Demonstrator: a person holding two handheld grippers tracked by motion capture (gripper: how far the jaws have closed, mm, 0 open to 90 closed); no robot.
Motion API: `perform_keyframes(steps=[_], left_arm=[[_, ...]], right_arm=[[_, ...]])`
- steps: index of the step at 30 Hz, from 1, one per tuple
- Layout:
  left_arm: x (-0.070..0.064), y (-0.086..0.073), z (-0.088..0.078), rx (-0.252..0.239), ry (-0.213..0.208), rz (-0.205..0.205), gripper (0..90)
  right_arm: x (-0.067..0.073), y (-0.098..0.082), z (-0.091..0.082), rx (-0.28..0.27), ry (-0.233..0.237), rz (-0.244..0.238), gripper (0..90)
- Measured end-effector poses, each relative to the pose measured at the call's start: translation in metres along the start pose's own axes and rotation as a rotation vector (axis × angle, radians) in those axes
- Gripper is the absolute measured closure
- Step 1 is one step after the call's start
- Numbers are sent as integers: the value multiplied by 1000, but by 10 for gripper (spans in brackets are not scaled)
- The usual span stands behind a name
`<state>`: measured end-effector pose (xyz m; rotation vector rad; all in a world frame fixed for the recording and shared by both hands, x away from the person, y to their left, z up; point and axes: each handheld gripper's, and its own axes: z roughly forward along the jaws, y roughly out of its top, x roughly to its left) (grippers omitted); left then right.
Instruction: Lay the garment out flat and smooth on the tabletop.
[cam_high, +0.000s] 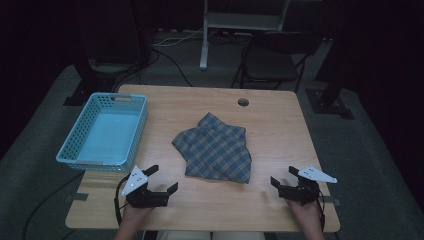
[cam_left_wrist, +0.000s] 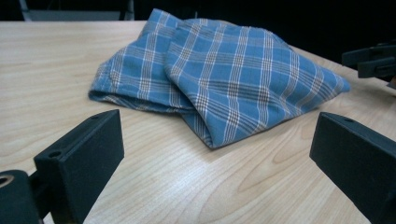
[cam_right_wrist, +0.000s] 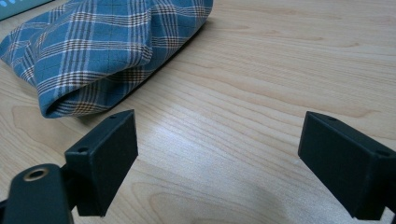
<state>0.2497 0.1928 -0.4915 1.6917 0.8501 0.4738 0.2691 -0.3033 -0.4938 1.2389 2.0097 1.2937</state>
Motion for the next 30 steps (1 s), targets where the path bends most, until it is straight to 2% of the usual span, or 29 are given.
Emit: perform_keyframes(steps=[2, 5, 11, 12, 14, 16, 19, 21, 23, 27, 30], left_arm=[[0, 1, 3, 25, 2, -9, 35], [2, 3, 6, 36, -6, -15, 35], [3, 9, 23, 101, -39, -15, 35], [3, 11, 26, 117, -54, -15, 35], [4, 14, 30, 124, -55, -24, 35], [5, 18, 33, 126, -55, -36, 35], [7, 26, 37, 102, -42, -39, 35], [8, 32, 39, 84, -50, -49, 38], [7, 39, 42, 70, -48, -37, 57], [5, 51, 52, 69, -88, -5, 75], [4, 59, 60, 66, -90, 10, 80]], right_arm=[[0, 0, 0, 0, 1, 0, 115], [0, 0, 0, 3, 0, -2, 115], [0, 0, 0, 5, 1, -1, 115], [0, 0, 0, 3, 2, -1, 115], [0, 0, 0, 1, 2, -1, 115], [0, 0, 0, 0, 2, -2, 115], [0, 0, 0, -2, 5, 1, 115], [0, 0, 0, -3, 5, 1, 115], [0, 0, -1, -3, 6, 0, 115], [0, 0, -1, -3, 9, 0, 115], [0, 0, -1, -5, 9, 3, 115]])
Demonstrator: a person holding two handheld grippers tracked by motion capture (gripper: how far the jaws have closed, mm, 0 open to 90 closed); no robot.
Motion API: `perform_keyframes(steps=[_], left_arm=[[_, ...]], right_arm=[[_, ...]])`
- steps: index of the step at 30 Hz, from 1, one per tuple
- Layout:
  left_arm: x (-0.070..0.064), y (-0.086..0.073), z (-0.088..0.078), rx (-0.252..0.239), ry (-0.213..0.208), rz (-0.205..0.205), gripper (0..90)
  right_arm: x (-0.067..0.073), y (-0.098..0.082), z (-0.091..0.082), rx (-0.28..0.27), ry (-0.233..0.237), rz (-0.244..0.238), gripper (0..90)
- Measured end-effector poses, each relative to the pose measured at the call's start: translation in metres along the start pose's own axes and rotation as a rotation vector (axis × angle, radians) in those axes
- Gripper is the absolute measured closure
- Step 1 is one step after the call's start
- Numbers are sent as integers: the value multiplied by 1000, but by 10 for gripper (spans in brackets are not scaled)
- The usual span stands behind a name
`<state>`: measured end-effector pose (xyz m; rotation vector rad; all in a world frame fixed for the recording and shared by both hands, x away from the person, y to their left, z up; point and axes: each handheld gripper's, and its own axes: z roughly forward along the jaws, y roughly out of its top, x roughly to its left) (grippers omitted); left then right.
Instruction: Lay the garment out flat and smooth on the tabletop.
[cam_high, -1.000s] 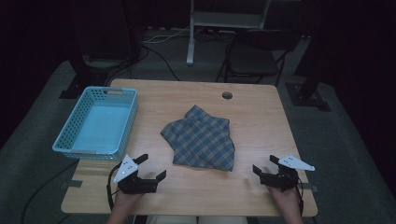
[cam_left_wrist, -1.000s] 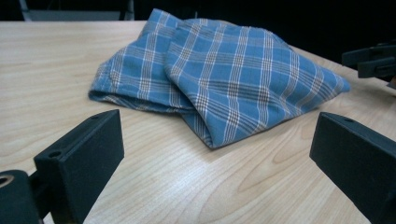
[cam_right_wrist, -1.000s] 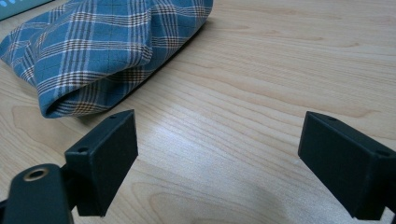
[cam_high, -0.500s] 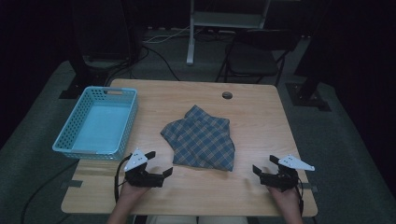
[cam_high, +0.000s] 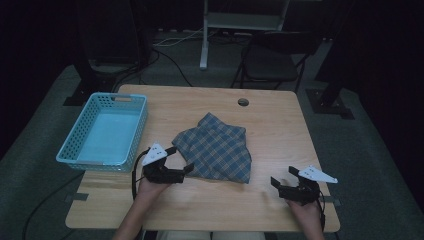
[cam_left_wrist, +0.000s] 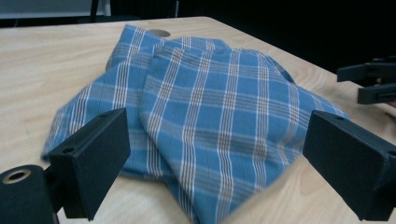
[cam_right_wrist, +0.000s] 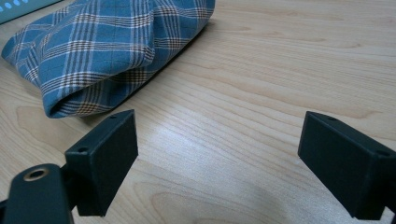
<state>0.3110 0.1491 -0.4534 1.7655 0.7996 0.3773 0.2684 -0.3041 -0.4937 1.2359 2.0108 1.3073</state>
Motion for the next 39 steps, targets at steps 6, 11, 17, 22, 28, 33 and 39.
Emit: perform_keyframes(steps=[6, 11, 17, 22, 28, 33, 39], left_arm=[[7, 16, 14, -1, 10, 12, 80], [10, 29, 29, 16, 12, 33, 80], [15, 34, 52, 46, -7, 20, 81], [19, 34, 69, 69, -13, 17, 132], [22, 36, 87, 102, -6, 21, 136], [27, 36, 101, 131, 5, 20, 149], [37, 34, 115, 134, -16, -31, 196]], right_arm=[[0, 0, 1, 6, 5, -4, 118], [0, 0, 0, 4, 8, 0, 119], [0, 0, 0, 3, 11, 0, 119], [0, 0, 0, 3, 12, -1, 119], [0, 0, 0, 2, 13, -2, 119], [1, 0, 0, 1, 16, -6, 119], [1, 0, -1, 1, 20, -10, 119]])
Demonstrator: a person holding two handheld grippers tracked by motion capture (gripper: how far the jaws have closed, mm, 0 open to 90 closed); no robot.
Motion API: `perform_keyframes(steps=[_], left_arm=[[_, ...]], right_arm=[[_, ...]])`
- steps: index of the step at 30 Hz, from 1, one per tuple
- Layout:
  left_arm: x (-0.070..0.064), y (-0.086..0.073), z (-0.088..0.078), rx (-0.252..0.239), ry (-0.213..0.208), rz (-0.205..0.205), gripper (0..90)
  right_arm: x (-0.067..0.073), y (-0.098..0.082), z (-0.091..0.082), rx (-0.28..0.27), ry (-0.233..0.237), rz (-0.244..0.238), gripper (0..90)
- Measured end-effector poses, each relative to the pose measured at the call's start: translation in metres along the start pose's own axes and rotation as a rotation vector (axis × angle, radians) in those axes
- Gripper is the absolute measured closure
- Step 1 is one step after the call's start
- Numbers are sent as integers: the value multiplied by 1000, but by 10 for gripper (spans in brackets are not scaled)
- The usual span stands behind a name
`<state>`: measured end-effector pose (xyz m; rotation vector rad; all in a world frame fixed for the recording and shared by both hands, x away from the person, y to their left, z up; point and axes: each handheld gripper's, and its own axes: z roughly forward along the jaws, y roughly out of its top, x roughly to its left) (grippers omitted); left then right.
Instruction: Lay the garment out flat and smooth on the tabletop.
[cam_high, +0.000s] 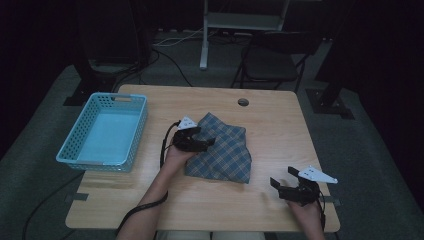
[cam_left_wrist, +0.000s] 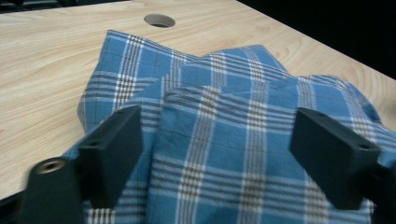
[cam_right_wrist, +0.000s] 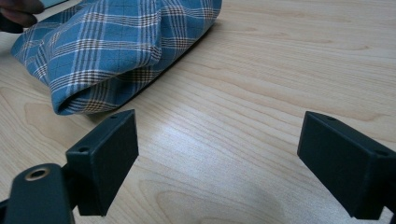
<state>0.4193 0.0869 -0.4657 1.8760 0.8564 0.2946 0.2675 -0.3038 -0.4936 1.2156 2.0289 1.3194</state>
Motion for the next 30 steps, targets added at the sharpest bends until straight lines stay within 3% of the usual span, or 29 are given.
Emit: perform_keyframes(steps=[3, 9, 12, 19, 26, 30], left_arm=[[4, 0, 7, 20, -4, -2, 222], [9, -4, 11, 16, -7, 4, 382], [7, -4, 8, 2, 4, 16, 503], [-8, 0, 5, 8, 8, 68, 593], [-14, 1, -2, -5, -10, 99, 851], [-23, 4, -8, -3, -32, 128, 879]], right_arm=[[0, 0, 0, 0, 3, -3, 119], [0, 0, 0, 0, 5, -4, 119], [0, 0, 0, 0, 5, -8, 119], [0, 0, 0, 5, 4, -8, 119], [0, 0, 0, 3, 5, -2, 120], [0, 0, 0, 3, 5, 5, 120]])
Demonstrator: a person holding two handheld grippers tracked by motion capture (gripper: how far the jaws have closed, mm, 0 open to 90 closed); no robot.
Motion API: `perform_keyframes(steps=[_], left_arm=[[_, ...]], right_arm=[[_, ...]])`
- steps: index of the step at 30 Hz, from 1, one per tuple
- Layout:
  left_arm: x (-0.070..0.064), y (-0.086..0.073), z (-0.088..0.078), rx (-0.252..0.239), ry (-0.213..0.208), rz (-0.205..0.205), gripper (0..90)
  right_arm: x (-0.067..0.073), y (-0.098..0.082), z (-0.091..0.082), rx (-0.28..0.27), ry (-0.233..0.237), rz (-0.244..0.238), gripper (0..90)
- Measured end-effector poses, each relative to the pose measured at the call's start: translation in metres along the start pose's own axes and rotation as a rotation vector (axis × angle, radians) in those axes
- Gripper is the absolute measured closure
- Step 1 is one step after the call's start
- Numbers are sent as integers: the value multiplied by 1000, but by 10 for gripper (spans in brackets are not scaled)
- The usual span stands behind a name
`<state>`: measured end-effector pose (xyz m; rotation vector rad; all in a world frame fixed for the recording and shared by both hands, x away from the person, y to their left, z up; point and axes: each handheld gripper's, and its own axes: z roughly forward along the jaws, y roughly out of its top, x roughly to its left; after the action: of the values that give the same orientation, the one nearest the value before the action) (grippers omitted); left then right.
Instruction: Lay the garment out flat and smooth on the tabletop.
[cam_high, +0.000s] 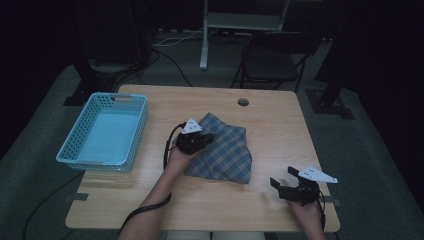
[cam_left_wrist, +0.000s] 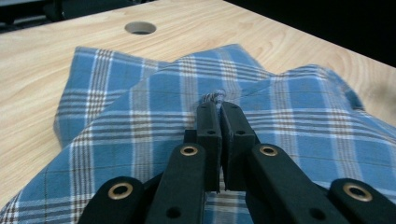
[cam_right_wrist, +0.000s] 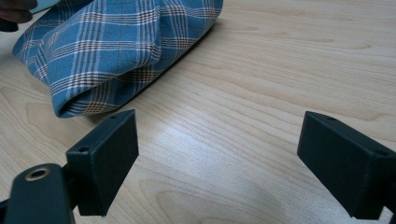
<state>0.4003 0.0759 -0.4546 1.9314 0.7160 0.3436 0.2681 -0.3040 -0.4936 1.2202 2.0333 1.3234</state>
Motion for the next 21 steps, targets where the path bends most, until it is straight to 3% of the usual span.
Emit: perform_keyframes(steps=[9, 14, 21], left_arm=[[-24, 6, -27, -37, -52, 66, 881], [-39, 5, -47, -80, -115, 78, 880], [-71, -8, -84, -105, -193, 141, 879]], right_arm=[[-1, 0, 0, -3, 0, 6, 119], [-1, 0, 0, -6, 0, 12, 120], [-2, 0, 0, -8, 1, 16, 120]])
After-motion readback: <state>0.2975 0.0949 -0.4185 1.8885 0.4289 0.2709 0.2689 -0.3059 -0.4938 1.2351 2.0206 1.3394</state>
